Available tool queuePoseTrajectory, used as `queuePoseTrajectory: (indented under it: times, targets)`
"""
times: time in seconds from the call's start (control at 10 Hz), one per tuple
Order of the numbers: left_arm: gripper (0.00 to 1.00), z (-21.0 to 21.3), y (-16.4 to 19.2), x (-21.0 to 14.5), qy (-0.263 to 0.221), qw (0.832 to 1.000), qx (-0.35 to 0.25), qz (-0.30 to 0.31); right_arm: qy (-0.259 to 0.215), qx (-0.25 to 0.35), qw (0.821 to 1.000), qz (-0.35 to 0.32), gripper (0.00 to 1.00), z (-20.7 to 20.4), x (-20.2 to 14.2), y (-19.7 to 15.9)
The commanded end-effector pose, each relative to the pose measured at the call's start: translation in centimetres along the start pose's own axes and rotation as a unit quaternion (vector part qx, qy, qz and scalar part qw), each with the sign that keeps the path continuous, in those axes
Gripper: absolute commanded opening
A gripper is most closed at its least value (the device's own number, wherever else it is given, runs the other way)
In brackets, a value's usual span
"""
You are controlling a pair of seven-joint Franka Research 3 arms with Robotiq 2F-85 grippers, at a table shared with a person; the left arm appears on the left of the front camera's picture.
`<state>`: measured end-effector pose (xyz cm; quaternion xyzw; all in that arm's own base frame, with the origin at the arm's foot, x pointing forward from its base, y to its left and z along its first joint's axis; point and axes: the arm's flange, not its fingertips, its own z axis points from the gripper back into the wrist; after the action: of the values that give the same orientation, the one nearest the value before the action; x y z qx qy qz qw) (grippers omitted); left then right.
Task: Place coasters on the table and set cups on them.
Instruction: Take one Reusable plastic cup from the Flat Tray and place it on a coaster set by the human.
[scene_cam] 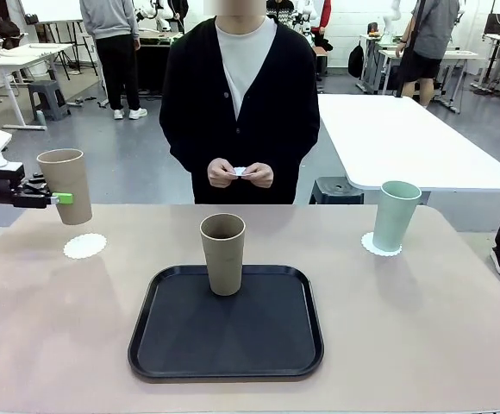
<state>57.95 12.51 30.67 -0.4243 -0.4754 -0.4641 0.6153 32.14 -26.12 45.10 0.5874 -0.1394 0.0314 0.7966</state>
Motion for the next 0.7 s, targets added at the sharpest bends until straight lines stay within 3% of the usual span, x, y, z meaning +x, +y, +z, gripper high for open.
queuePoseTrajectory:
  times: [0.0,0.6]
  targets:
    - [0.85,0.7,0.6,-1.0,-0.004,0.999,-0.033,0.01,-0.007,0.0,1.0,-0.006,1.0,0.0,0.3,0.2]
    - [0.85,0.1,-1.0,-4.1,-0.032,0.997,-0.071,-0.02,-0.007,0.0,1.0,-0.006,1.0,0.0,0.3,0.2]
